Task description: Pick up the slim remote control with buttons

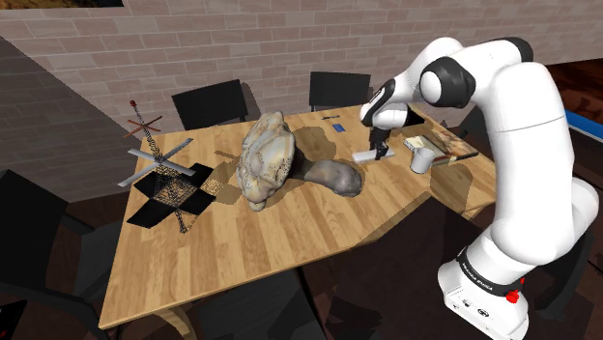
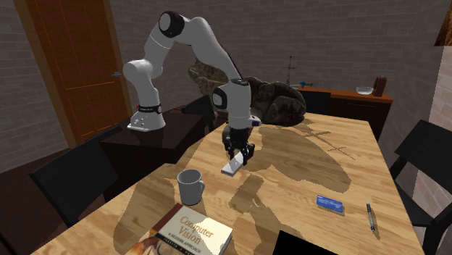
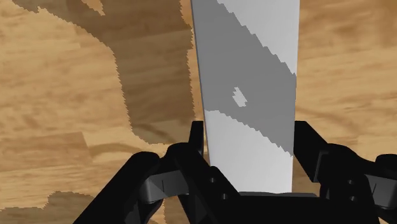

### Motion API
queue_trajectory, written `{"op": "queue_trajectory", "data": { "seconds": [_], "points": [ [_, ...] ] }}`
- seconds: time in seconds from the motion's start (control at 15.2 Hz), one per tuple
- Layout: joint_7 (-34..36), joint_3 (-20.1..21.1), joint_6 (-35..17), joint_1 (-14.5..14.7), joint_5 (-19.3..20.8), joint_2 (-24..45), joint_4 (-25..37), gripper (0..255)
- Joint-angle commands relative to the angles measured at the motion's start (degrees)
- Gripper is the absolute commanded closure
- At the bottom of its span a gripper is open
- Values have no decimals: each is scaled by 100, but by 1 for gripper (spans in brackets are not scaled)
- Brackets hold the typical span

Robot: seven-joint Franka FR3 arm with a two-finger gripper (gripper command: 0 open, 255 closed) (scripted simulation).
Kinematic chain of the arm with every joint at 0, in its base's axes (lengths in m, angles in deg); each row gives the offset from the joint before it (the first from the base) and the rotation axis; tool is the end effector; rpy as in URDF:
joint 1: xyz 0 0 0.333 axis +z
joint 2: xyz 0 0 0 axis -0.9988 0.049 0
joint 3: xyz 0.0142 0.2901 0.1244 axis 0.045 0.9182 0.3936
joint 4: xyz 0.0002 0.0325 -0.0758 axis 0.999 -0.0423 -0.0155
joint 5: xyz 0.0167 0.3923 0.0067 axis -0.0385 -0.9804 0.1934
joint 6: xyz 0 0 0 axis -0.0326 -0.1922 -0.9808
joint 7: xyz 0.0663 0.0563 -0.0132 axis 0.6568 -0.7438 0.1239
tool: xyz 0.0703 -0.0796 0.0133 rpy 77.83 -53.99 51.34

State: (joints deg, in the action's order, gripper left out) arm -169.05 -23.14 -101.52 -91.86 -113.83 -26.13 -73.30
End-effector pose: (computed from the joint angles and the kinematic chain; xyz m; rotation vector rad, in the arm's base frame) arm 0.5646 -0.2802 0.1530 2.6491 1.6505 0.0068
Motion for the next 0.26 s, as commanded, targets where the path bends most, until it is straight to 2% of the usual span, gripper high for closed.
{"op": "queue_trajectory", "data": {
  "seconds": [0.0,0.2],
  "points": [
    [45,-61,93,52,59,-127,-35,255],
    [65,-95,145,78,92,-198,-54,255]
  ]
}}
